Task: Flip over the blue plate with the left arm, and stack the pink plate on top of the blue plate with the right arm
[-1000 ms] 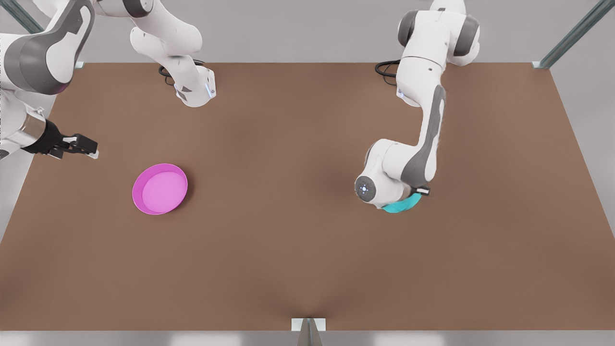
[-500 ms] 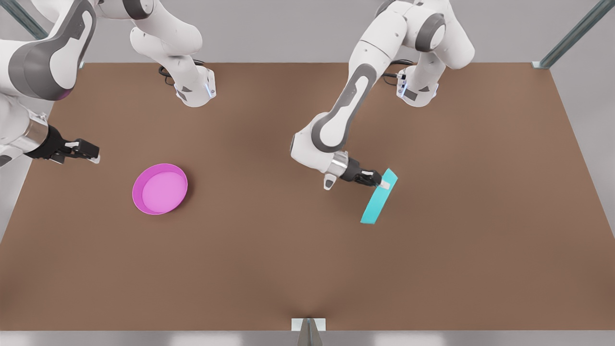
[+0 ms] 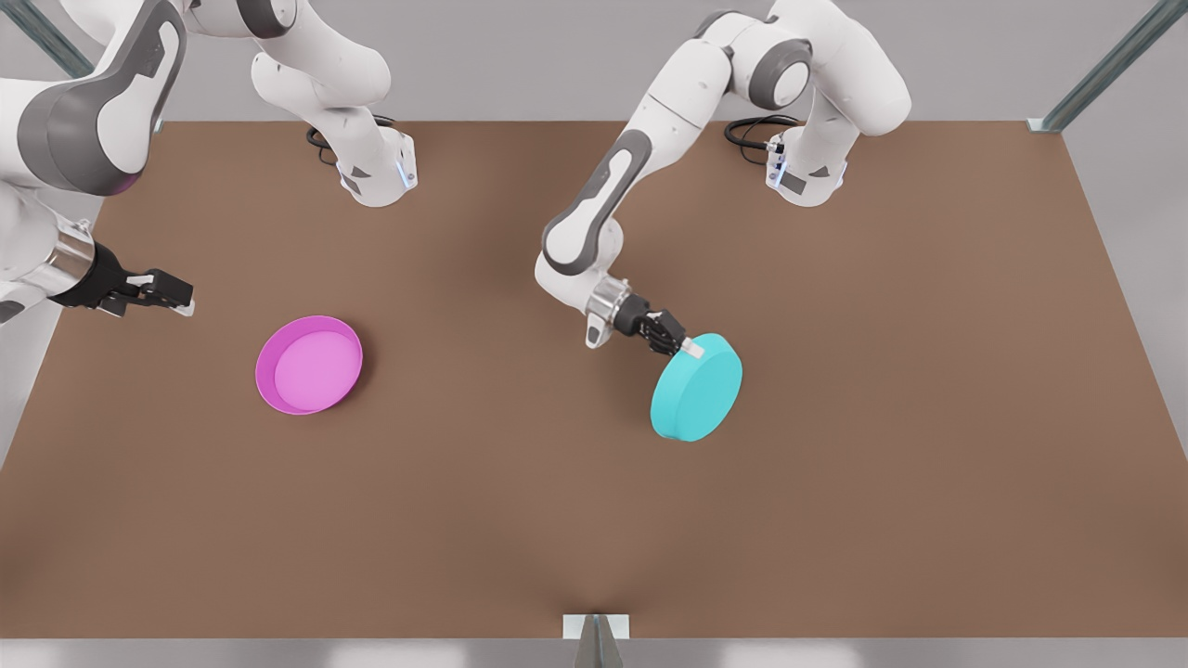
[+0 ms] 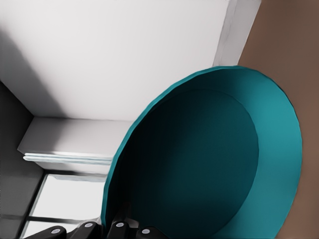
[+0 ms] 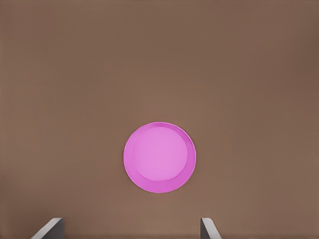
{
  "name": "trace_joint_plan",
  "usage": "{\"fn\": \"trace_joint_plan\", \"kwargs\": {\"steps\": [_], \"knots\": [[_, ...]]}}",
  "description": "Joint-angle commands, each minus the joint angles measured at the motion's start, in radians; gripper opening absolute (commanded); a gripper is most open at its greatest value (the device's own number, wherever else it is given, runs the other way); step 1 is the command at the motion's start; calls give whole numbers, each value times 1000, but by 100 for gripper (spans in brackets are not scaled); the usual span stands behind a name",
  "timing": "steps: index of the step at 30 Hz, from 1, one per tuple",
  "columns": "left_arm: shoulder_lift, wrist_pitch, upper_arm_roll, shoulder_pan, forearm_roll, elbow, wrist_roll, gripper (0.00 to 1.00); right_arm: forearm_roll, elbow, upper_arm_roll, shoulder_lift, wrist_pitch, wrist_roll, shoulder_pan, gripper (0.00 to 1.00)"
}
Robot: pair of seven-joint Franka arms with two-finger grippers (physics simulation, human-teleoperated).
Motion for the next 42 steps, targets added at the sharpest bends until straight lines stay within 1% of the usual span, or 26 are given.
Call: {"fn": "trace_joint_plan", "kwargs": {"steps": [1, 13, 14, 15, 16, 19, 22, 26, 28, 31, 32, 33, 34, 35, 36, 37, 38, 40, 41, 42], "knots": [[3, 2, 1, -3, -32, 1, -8, 21, 0, 0, 0, 0, 0, 0, 0, 100], [96, 1, -19, -61, -32, 10, -187, 21, -2, -2, 0, -5, -8, -5, 0, 100], [99, -1, -19, -63, -33, 10, -187, 25, 0, -2, 0, -3, -8, 0, 0, 100], [99, -11, -21, -63, -33, 10, -186, 95, 2, -2, 0, -2, -6, 2, 3, 100], [99, -11, -21, -63, -47, 10, -189, 100, 2, -2, 0, -2, -5, 3, -1, 100], [102, -21, -36, -63, -75, 17, -203, 100, 11, 5, 0, -3, 0, 0, -1, 100], [119, -44, -51, -63, -130, 69, -201, 100, 11, 28, -3, -3, 5, 2, -11, 100], [136, -57, -90, -63, -342, 207, -198, 100, 15, 23, 0, 0, 8, 2, -11, 100], [162, -76, -94, -61, -451, 316, -200, 100, 14, 25, -2, 1, 12, 2, -17, 100], [158, -76, -101, -28, -687, 484, -198, 100, 14, 28, -2, 6, 23, 2, -17, 100], [144, -71, -93, -14, -809, 523, -195, 100, 14, 26, -2, 8, 31, 2, -15, 100], [135, -71, -85, 34, -946, 590, -194, 100, 14, 25, -2, 8, 31, 2, -17, 100], [89, -58, -88, 123, -1098, 626, -183, 100, 11, 23, -2, 9, 29, 0, -17, 100], [41, 2, -88, 213, -1236, 623, -154, 100, 14, 21, 0, 14, 29, -5, -15, 100], [-10, 19, -87, 322, -1362, 615, -39, 100, 32, 23, -46, 20, 20, -6, -70, 100], [-26, 15, -87, 425, -1437, 615, 88, 100, 112, 21, -43, 21, 20, -5, -100, 100], [-59, -24, -85, 529, -1466, 612, 262, 100, 106, 20, -43, 37, 21, -9, -90, 100], [-94, -155, -76, 718, -1459, 613, 587, 100, 201, 15, -49, 109, 18, -12, -129, 100], [-115, -183, 14, 750, -1451, 612, 702, 100, 279, -32, -49, 136, 26, -149, -161, 100], [-186, -197, 45, 776, -1422, 546, 742, 100, 307, -46, -48, 192, 34, -235, -175, 100]]}}
